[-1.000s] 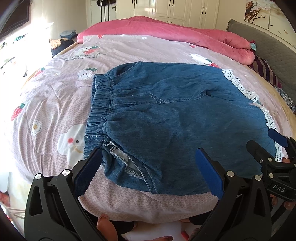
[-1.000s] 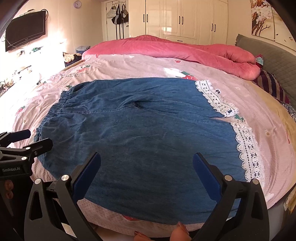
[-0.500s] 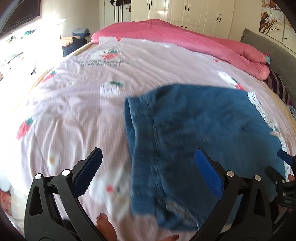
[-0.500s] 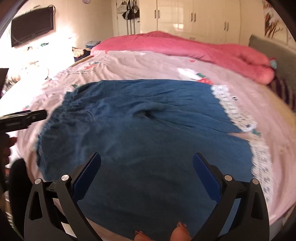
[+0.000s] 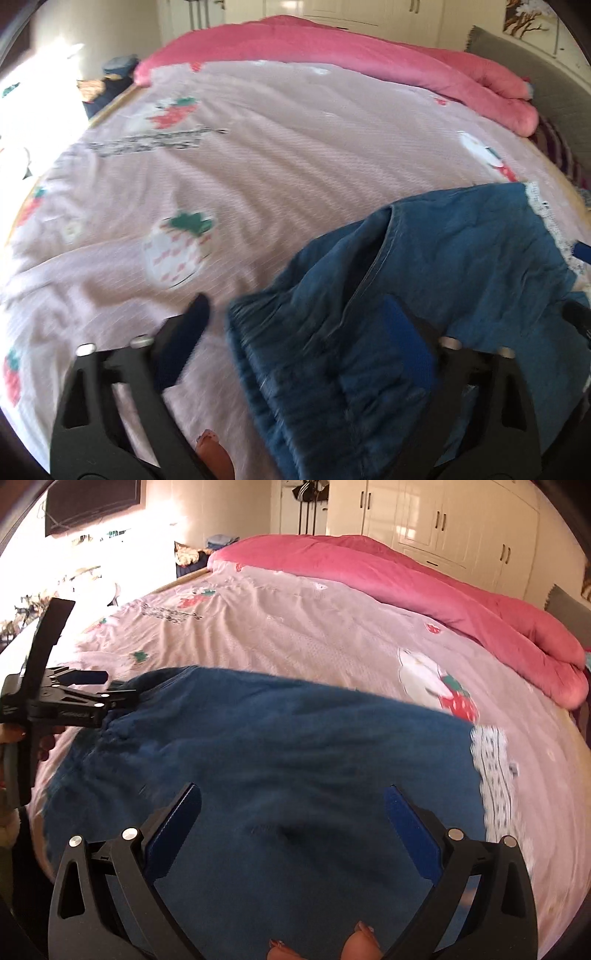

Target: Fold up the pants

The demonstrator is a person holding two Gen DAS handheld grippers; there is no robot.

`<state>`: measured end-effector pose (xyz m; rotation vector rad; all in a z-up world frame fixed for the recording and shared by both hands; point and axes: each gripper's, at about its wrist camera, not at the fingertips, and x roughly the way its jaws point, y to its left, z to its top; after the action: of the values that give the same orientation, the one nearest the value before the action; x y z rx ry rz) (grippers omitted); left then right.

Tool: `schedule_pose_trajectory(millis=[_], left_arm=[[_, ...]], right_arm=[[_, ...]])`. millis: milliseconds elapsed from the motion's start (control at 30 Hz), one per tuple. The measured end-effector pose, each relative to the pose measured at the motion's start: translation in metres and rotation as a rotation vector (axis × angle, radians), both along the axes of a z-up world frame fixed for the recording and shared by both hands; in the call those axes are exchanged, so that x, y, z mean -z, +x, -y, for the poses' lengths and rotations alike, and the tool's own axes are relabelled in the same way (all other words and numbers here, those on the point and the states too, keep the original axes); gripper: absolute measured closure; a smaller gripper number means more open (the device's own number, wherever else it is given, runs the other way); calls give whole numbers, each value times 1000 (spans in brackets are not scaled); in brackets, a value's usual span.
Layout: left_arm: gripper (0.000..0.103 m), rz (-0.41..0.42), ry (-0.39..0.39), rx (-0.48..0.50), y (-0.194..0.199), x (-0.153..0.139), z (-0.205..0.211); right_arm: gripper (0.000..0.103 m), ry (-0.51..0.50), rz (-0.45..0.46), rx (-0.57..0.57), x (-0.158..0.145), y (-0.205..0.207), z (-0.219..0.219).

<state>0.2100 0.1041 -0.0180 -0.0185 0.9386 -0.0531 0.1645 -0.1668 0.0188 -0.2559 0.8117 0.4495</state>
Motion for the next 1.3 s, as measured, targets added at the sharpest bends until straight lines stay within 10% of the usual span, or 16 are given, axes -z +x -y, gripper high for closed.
schedule_pose_trajectory(millis=[400,600,667,767,1300], left_arm=[[103,52,-17,137,1,-6,4],[103,86,-3,168,-9,-14,10],[103,89,-12,166,-9,-15,9],[103,107,-16,163,-14,-20,8],[103,374,-48,287,-130,-73,32]], right_arm=[[4,-123,-42,-283,8,104,-75],[8,-324,-99,-504,31,121,-109],[77,-323,-137,-559,35,120,-112],[98,-279,-101,-590,22,102,-103],[99,-6,129,-550,-59,-94,-19]])
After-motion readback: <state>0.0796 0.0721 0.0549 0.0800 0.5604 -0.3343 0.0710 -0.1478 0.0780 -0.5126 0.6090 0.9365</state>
